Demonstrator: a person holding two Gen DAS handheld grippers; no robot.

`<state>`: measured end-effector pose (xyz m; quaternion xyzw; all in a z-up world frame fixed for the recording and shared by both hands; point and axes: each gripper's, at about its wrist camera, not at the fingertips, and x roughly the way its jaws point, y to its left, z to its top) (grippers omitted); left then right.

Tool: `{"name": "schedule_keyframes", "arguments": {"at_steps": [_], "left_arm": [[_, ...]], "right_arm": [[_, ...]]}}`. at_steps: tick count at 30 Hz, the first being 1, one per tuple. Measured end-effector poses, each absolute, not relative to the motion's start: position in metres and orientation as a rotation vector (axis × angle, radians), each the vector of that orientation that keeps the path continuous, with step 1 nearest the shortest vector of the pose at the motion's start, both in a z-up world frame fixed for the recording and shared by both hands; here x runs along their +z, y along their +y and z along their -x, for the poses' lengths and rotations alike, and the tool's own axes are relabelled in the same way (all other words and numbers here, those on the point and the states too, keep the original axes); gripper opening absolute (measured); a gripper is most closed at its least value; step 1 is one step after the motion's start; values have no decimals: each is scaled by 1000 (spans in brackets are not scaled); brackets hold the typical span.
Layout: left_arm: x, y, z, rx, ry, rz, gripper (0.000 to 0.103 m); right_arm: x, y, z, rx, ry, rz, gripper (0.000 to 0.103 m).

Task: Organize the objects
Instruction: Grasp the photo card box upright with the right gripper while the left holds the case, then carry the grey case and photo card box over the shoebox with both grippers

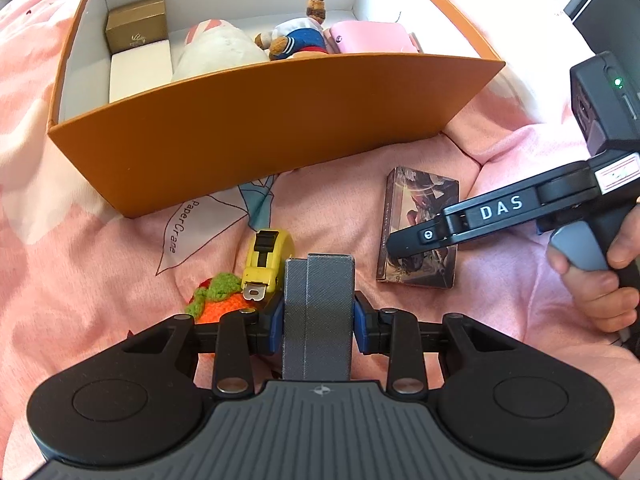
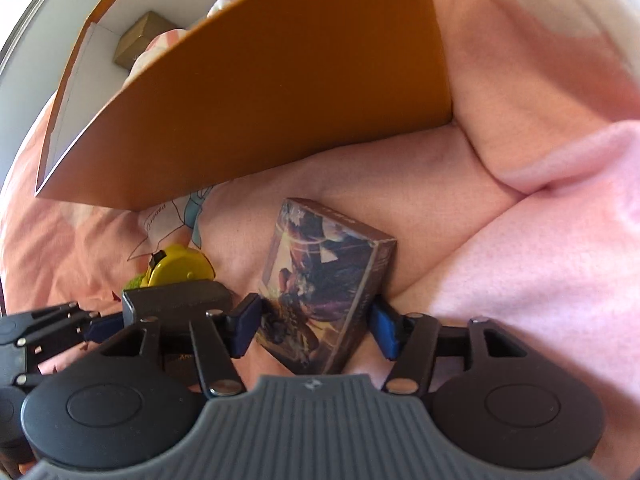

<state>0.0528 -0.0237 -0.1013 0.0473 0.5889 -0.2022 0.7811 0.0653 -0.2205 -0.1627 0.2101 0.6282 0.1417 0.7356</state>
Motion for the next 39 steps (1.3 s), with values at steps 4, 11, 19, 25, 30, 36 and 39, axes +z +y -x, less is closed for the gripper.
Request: {"name": "schedule_keyframes", "arguments": {"at_steps": [4,11,19,25,30,36,39], "left_arm": [[-99,-19,-54,-432,1278,-60,38],[-95,-11,-57,-425,1285,3,38],[-99,-4,-62,-419,1297,59,38],[-97,0,-63,-426,1297,96,38],[-80,1,-60,-452,1257,115,38],[-50,0,-57,-503,1176,136,38],[-35,-3,-58,-503,1126,134,38]], "right_arm": [[-157,-216,-63,298,1368,-417,48],[-121,-200,-52,330,1253,-292,28],[-113,-178,-66,387,1225,-227,28],[-116,-179,-66,389,1230,-276,27],[-97,-177,-58,387,1180,-225,26],[-60,-185,-47,410,1105,-168,26],[-39,-191,-41,426,1064,-149,26]]}}
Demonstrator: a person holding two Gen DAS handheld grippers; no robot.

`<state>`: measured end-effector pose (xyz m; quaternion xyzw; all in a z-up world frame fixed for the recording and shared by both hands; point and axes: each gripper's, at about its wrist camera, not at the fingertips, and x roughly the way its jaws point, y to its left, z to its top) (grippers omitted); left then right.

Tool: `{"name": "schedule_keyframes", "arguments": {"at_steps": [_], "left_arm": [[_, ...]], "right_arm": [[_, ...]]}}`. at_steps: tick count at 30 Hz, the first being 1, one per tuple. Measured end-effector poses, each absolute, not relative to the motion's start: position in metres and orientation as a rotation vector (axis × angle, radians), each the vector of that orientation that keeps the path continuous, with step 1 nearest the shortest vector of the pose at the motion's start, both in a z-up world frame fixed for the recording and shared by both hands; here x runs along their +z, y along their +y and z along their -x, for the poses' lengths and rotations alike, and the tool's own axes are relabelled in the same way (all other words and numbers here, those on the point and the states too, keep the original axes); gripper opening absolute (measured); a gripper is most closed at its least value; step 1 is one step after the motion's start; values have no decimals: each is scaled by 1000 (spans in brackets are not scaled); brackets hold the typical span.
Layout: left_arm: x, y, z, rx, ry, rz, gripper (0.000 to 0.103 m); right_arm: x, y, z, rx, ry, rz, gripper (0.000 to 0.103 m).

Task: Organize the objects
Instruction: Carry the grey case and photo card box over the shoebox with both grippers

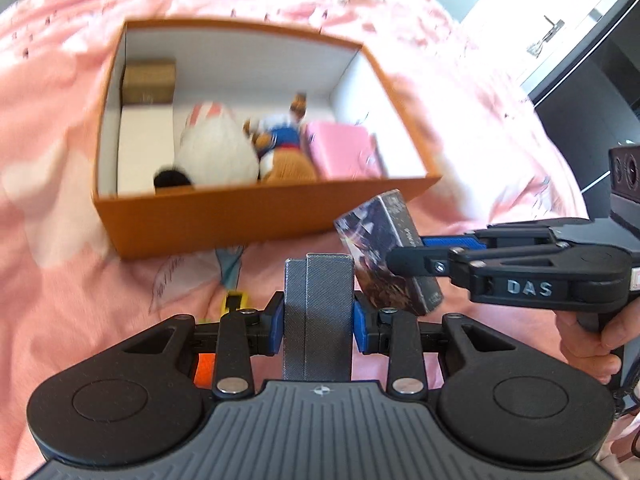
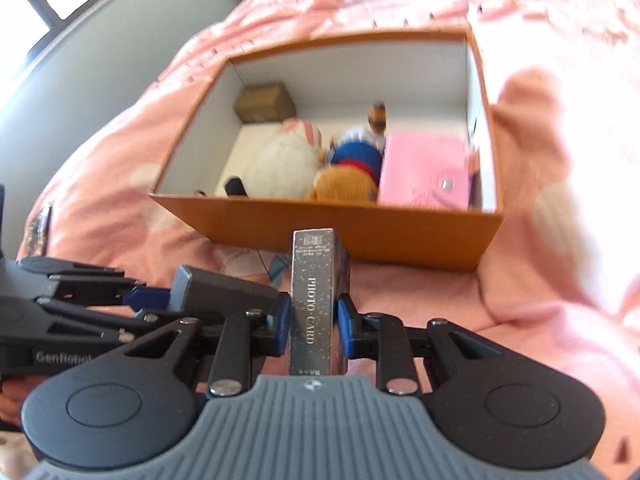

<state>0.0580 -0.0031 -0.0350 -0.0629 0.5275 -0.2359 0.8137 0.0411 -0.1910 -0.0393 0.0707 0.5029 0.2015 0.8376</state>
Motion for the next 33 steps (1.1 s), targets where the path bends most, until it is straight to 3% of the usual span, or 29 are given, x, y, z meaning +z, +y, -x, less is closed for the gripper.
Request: {"name": "schedule_keyframes", "arguments": {"at_steps": [16,33], "left_arm": [[17,-6,-103,-468,924,186,38],[-6,-2,-185,-421,915,260,38]], "right_arm": [[35,-202,-60,437,843,-154,26],[-1,-220,-163,283,874,-195,26]]}}
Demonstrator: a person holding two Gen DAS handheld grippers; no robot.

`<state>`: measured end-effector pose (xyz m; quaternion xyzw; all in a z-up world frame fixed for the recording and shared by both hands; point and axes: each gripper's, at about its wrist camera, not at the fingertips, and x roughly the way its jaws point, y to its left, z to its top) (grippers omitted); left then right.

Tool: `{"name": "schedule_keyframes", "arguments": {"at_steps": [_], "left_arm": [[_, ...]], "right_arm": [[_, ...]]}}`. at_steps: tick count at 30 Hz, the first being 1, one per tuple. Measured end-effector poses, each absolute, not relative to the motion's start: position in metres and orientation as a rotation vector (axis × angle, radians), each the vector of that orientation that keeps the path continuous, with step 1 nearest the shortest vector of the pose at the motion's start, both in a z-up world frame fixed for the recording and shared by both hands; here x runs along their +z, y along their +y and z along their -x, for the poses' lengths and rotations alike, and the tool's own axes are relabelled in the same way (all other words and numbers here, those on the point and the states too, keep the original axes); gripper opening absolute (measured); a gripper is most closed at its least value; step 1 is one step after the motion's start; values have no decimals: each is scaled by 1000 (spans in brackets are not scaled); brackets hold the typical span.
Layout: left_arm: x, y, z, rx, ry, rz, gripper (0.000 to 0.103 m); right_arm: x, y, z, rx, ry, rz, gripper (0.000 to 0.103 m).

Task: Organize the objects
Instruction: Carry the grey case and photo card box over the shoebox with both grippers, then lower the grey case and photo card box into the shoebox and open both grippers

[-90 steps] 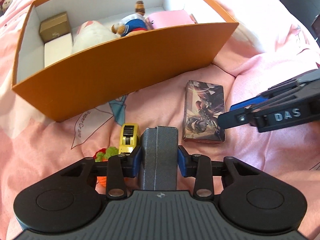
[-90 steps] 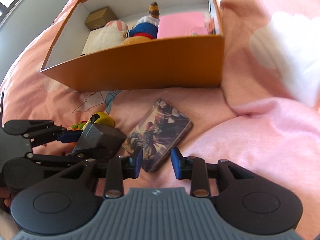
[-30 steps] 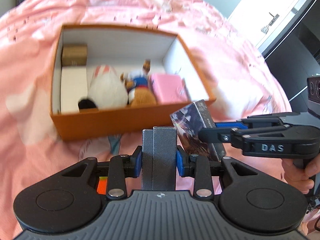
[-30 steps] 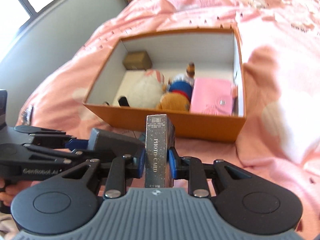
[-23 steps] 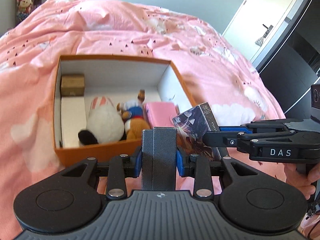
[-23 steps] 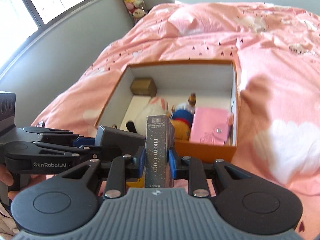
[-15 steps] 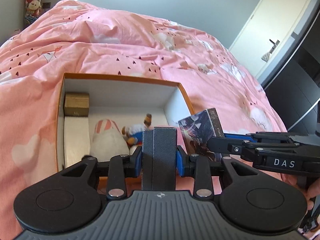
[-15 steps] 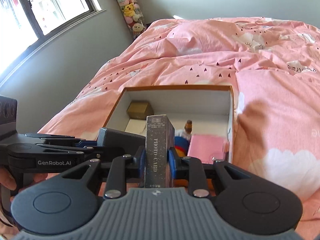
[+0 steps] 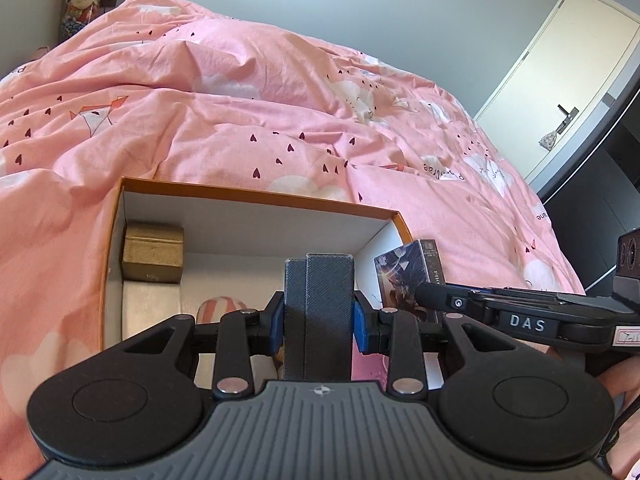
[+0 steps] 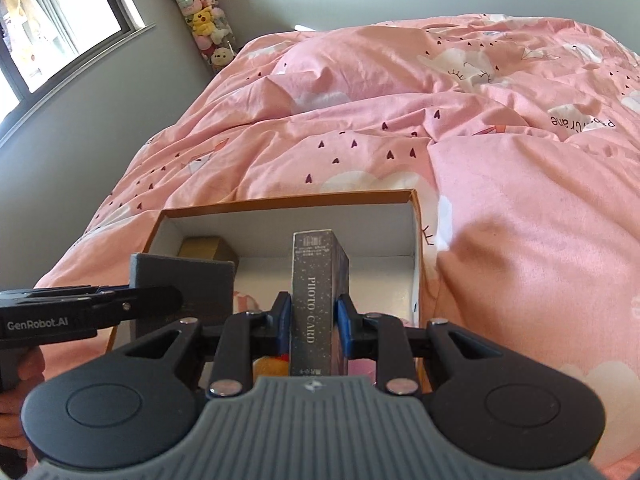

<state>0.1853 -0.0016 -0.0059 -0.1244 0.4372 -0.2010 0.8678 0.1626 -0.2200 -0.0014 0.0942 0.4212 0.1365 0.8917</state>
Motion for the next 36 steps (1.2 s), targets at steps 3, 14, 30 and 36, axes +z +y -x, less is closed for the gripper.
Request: {"name": "schedule_keyframes", "arguments": {"at_steps": [3,14,30,36], "left_arm": [[-13,-5,-198,-422,930,264,38],[-31,-8,-240,-417,950,298,38],[-49,-23,-265,-418,983,319,38],[-53,-27,-271,-421,998,337,38]], "right_arm": [[-11,-223,-180,257,879,-207,26],[-39,-212,-226,220,871,-219,25],[-64,-197,-240,175,843,27,24],[-68,-196,-243,164,885,46,24]]}}
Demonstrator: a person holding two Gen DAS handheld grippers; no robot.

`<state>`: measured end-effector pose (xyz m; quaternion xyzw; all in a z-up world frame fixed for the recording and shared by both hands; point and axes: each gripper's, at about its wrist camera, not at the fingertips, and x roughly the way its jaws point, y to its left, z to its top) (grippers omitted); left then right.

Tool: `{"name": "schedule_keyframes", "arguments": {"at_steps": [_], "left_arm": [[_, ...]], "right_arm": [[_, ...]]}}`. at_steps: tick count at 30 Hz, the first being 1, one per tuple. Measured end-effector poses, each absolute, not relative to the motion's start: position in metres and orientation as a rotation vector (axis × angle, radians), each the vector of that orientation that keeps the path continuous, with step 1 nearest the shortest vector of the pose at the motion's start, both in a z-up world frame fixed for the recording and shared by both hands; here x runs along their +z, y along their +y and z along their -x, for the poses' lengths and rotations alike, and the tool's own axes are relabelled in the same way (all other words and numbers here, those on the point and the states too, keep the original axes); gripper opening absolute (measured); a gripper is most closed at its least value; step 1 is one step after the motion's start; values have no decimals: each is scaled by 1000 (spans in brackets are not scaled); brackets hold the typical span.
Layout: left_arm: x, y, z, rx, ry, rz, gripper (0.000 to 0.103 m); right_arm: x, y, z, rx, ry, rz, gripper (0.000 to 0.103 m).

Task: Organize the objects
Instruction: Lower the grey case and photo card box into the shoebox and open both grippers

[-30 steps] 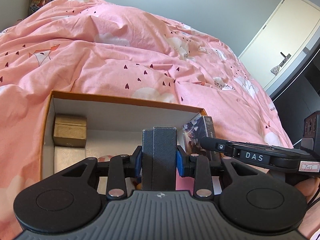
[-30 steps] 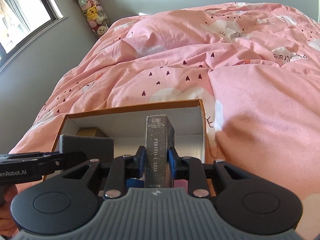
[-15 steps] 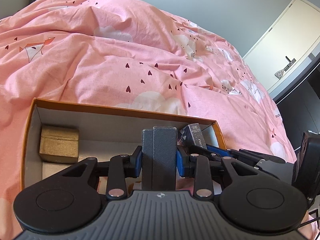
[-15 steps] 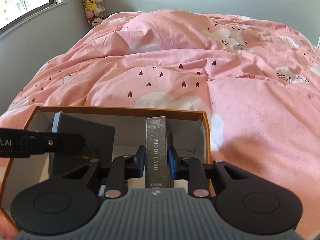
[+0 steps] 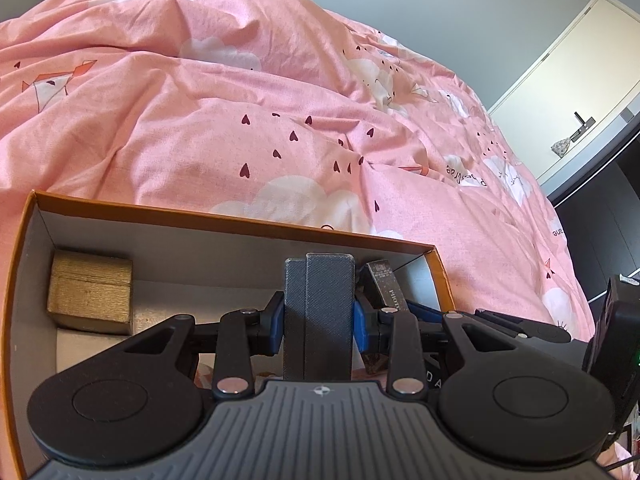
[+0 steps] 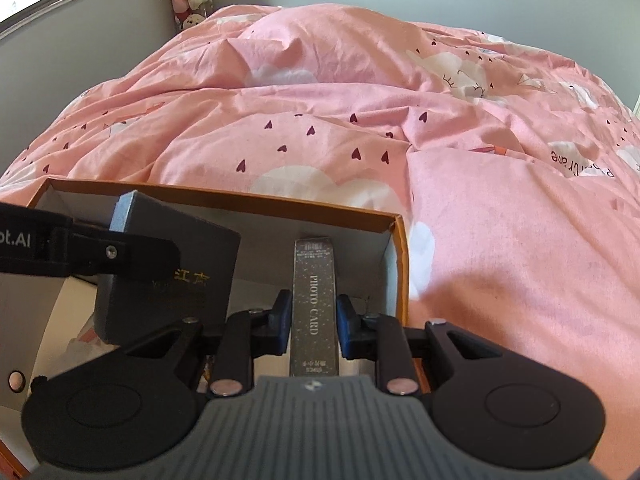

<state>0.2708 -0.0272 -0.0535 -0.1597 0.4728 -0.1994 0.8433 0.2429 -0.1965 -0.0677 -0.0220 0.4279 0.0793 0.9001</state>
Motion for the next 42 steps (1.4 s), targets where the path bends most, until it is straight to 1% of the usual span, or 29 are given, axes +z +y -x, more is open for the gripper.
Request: {"name": "schedule_keyframes", "arguments": {"at_steps": [11,17,23,28,33,38,42], "left_arm": [[-61,-41,-274,-439,1015,337,38],[-59,-40,-274,-426,994,346,38],[-62,-43,-274,-422,992,333,38],[-69,-48,-280,-405,1007,323,38],[-79,-54,-284,-391,1042,330,38],[-88,-62,-290,-359,1076,320,38],[-93,-70,-295,-331,1107,300,38]], "right_arm": [[-57,-211,-233,159,972,-20,24],[-51,-212,-228,159,880,-56,24],[-70,-196,-226,134,856,39,23],[-71,-190,-232,96,885,76,24],[-75,-182,-236,101,873,181,23],[-74,-185,-238,146,885,214,22],[-63,-191,-232,151,870,199,26]]}}
